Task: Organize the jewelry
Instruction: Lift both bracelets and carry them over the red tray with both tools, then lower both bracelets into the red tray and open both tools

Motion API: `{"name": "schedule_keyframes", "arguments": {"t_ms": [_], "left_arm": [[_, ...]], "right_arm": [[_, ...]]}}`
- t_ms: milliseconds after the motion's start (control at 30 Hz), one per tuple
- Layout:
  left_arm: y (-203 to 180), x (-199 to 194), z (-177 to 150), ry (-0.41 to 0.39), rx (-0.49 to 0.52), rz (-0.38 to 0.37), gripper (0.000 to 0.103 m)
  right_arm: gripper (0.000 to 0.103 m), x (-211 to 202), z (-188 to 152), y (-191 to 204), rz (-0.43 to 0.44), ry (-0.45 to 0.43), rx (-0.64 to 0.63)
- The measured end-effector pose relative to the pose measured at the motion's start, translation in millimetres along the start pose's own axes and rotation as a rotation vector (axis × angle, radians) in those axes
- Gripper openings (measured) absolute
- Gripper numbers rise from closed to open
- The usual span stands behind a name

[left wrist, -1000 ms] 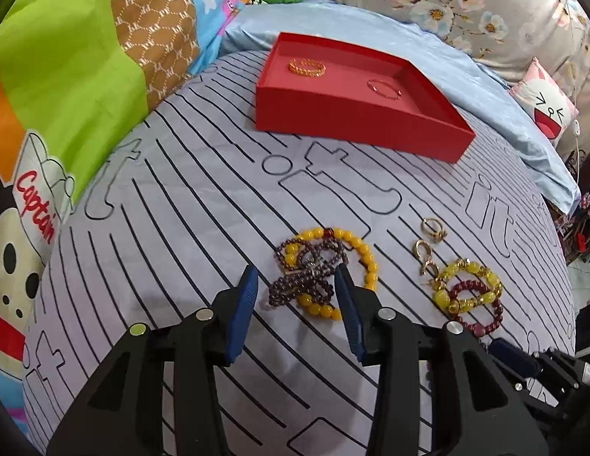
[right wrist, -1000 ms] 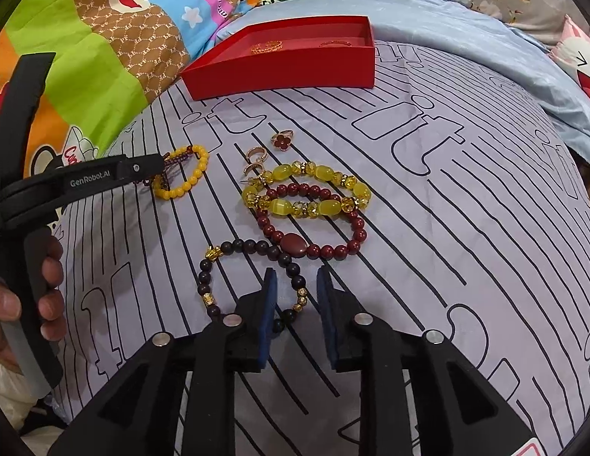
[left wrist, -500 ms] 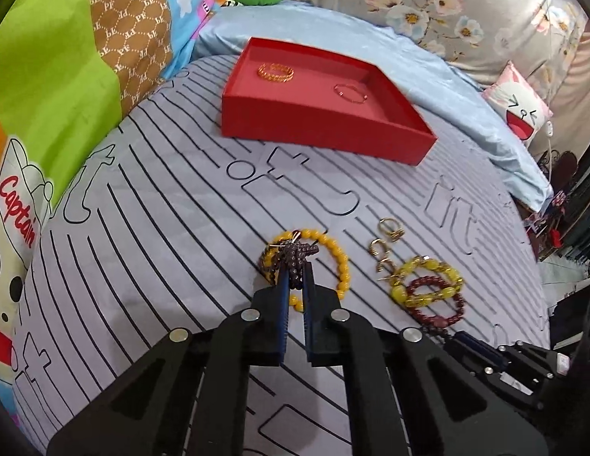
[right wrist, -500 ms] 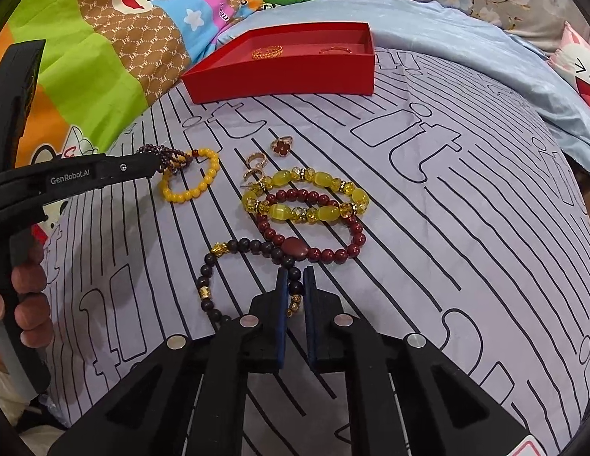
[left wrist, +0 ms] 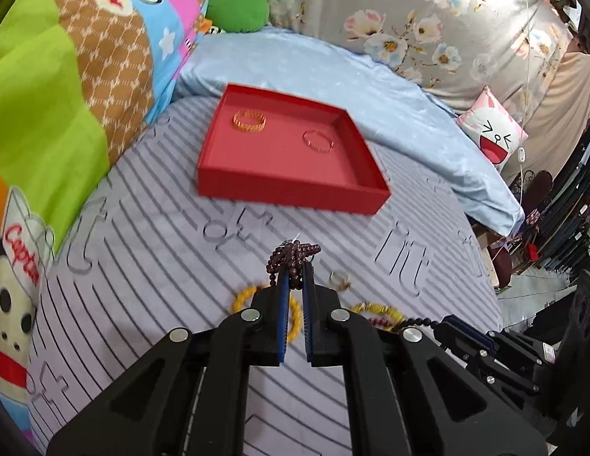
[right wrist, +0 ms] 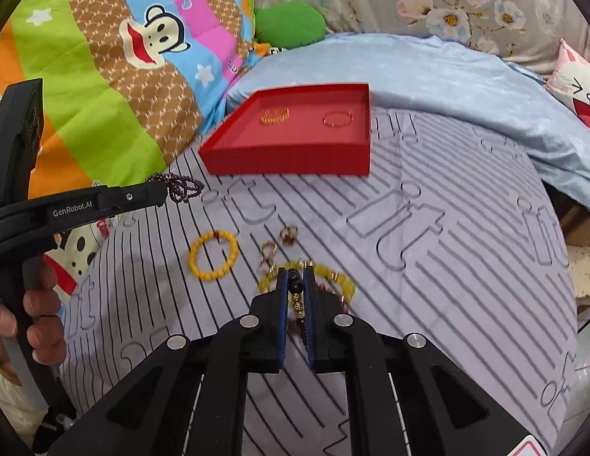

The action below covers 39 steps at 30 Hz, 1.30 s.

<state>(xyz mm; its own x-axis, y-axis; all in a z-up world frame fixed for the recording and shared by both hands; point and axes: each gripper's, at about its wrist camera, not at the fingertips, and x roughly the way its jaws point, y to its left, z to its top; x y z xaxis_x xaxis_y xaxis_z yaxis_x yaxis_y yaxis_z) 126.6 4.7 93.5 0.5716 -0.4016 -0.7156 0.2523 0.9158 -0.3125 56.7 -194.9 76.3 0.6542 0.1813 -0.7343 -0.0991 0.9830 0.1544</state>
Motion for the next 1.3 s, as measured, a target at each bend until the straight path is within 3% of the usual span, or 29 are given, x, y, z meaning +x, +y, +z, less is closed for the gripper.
{"name": "schedule_keyframes", "arguments": {"t_ms": [367, 600, 867, 967, 1100, 1200, 1267, 1300], "left_arm": [[-7, 15, 88, -0.07, 0.05, 0.047, 0.006], [10, 65, 128, -0.019, 0.04, 0.104, 0.006], [24, 127, 136, 0.146, 0.026, 0.114, 0.006], [26, 146, 136, 0.172, 0.031, 0.119, 0.006], [30, 168, 144, 0.183, 0.016, 0.129, 0.007], [29, 177, 157, 0.143, 0.022, 0.151, 0.007], [29, 181, 164, 0.123, 0.029, 0.168, 0.012], [29, 182, 168, 0.111, 0.032, 0.175, 0.022]], "right_arm": [[0.008, 17, 104, -9, -0.004, -0.111, -0.045], [0.008, 72, 155, -14, 0.025, -0.091, -0.026], [0.008, 144, 168, -21, 0.032, 0.009, -0.006], [0.008, 165, 166, -32, 0.014, 0.043, 0.02], [0.008, 179, 168, -46, 0.0, 0.053, 0.052], [0.012, 181, 171, -52, -0.011, 0.038, 0.067], [0.013, 182, 174, -53, -0.017, 0.028, 0.068], [0.017, 181, 174, -54, -0.02, 0.023, 0.068]]}}
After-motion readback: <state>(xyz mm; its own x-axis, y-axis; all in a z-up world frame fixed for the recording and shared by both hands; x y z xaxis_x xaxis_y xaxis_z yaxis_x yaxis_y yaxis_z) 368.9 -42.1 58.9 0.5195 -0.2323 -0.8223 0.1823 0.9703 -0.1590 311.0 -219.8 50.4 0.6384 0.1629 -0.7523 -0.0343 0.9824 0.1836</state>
